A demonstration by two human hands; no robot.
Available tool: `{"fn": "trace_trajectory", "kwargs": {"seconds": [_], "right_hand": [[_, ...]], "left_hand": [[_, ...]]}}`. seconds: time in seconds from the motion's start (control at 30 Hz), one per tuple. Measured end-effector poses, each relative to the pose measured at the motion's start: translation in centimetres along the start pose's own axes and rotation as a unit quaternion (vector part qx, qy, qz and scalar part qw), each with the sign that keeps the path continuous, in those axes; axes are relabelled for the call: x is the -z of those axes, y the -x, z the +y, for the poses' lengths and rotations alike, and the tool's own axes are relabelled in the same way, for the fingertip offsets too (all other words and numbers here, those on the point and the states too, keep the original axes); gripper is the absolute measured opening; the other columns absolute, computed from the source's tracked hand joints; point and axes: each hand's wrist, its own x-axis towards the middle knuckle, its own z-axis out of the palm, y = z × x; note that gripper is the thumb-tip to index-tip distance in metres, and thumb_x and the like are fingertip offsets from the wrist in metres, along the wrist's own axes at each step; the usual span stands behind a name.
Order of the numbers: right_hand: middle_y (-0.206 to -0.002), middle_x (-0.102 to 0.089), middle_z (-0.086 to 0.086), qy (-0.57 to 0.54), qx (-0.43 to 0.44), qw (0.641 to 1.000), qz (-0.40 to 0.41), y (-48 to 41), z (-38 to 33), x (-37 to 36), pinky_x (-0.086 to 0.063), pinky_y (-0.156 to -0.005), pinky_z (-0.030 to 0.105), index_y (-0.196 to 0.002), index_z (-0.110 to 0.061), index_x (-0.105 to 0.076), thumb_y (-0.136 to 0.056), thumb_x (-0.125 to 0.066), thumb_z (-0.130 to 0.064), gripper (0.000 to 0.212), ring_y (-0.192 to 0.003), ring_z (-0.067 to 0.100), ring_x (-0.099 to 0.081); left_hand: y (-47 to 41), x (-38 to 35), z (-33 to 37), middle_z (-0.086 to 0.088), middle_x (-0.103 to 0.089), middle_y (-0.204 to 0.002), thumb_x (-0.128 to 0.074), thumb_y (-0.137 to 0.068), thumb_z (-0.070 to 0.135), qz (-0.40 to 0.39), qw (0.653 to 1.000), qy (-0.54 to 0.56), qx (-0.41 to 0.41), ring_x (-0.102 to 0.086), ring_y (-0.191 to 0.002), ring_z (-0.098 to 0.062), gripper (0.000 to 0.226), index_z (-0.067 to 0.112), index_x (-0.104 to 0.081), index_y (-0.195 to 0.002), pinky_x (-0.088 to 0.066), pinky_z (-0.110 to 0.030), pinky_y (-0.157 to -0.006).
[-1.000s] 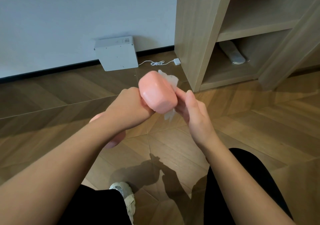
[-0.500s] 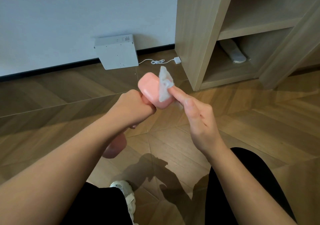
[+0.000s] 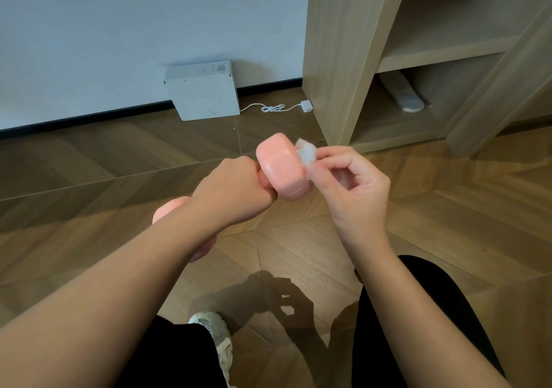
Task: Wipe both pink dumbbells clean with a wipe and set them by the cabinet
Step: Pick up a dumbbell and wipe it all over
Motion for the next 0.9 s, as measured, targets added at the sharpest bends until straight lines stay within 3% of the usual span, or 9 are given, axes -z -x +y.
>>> {"fn": "trace_trajectory", "kwargs": {"seconds": [0.1,0.17,0.27,0.33,0.5,0.6,0.73,0.83,0.9], "right_hand": [[-0.099,-0.071,0.01,-0.047,0.028,0.998,-0.019,0.2,0.0,-0.2,-0.053,-0.083,0.027,-0.085,-0.007,-0.071,-0.09,-0.058,-0.013,0.016,-0.101,0.02,-0.067],[-0.098,-0.073,0.008,-0.079,0.025,0.996,-0.018,0.1,0.0,-0.1,-0.053,-0.091,0.037,-0.08,-0.005,-0.072,-0.095,-0.05,-0.017,0.029,-0.103,0.025,-0.068],[-0.094,-0.074,-0.005,-0.042,0.007,0.999,0.009,0.2,-0.4,-0.5,-0.054,-0.079,0.025,-0.09,-0.015,-0.073,-0.091,-0.059,-0.015,0.014,-0.095,0.016,-0.069],[-0.101,-0.07,-0.006,-0.004,-0.009,1.0,0.018,0.3,-0.4,-0.8,-0.053,-0.074,0.019,-0.102,-0.016,-0.07,-0.088,-0.065,-0.014,0.014,-0.098,0.013,-0.066],[-0.126,-0.062,-0.012,0.06,-0.131,0.985,-0.092,0.4,0.1,-1.1,-0.047,-0.093,0.016,-0.13,-0.02,-0.059,-0.101,-0.044,-0.025,0.032,-0.117,-0.003,-0.054],[-0.144,-0.049,0.002,0.11,-0.04,0.982,-0.147,0.8,-0.3,-1.0,-0.038,-0.11,0.028,-0.139,-0.01,-0.048,-0.102,-0.041,-0.016,0.038,-0.135,0.006,-0.042],[-0.148,-0.043,0.008,0.203,0.08,0.956,-0.193,0.9,-0.3,-0.8,-0.034,-0.113,0.028,-0.137,-0.003,-0.048,-0.098,-0.049,-0.005,0.039,-0.14,0.016,-0.037],[-0.15,-0.042,-0.001,0.259,0.041,0.942,-0.21,0.4,-0.5,-0.9,-0.03,-0.114,0.022,-0.139,-0.012,-0.049,-0.101,-0.046,-0.017,0.039,-0.14,0.007,-0.034],[-0.141,-0.051,-0.01,0.278,-0.018,0.936,-0.214,-0.4,-0.6,-0.9,-0.035,-0.109,0.02,-0.134,-0.02,-0.056,-0.101,-0.043,-0.027,0.036,-0.13,-0.002,-0.042]], "left_hand": [[-0.1,-0.4,0.0,0.001,-0.052,-0.056,-0.053,-0.084,0.033,-0.008,1.0,0.009,0.012,-0.051,-0.05,-0.014,0.025,0.019,-0.05,-0.063,-0.033,-0.025,-0.047],[-0.2,-0.5,0.0,0.0,-0.053,-0.057,-0.052,-0.084,0.032,-0.024,0.999,0.015,0.021,-0.051,-0.05,-0.014,0.023,0.018,-0.054,-0.066,-0.035,-0.025,-0.048],[-0.2,-0.7,0.0,-0.001,-0.056,-0.068,-0.05,-0.086,0.035,-0.043,0.999,-0.016,0.014,-0.054,-0.061,-0.016,0.019,0.02,-0.058,-0.076,-0.036,-0.027,-0.053],[0.1,-0.7,0.1,-0.001,-0.055,-0.067,-0.05,-0.085,0.034,-0.03,0.999,-0.014,0.019,-0.054,-0.061,-0.017,0.021,0.02,-0.053,-0.07,-0.036,-0.028,-0.053],[0.6,-0.4,0.2,0.0,-0.054,-0.066,-0.052,-0.084,0.032,-0.01,0.999,-0.027,0.036,-0.053,-0.06,-0.016,0.023,0.02,-0.049,-0.065,-0.034,-0.027,-0.051],[0.4,-0.4,0.0,0.001,-0.054,-0.068,-0.049,-0.085,0.032,-0.028,0.998,-0.038,0.045,-0.052,-0.061,-0.016,0.021,0.02,-0.048,-0.068,-0.037,-0.029,-0.054],[0.4,-0.4,-0.2,0.0,-0.053,-0.07,-0.049,-0.087,0.033,-0.051,0.996,-0.071,0.028,-0.052,-0.062,-0.017,0.022,0.021,-0.044,-0.069,-0.039,-0.03,-0.057],[0.8,-0.2,0.0,0.002,-0.05,-0.067,-0.048,-0.089,0.032,-0.014,0.991,-0.136,-0.007,-0.047,-0.056,-0.013,0.025,0.021,-0.041,-0.067,-0.03,-0.026,-0.048],[1.2,-0.4,0.3,0.005,-0.043,-0.064,-0.047,-0.088,0.033,0.013,0.978,-0.205,-0.042,-0.039,-0.052,-0.013,0.025,0.017,-0.041,-0.07,-0.025,-0.026,-0.046]]}}
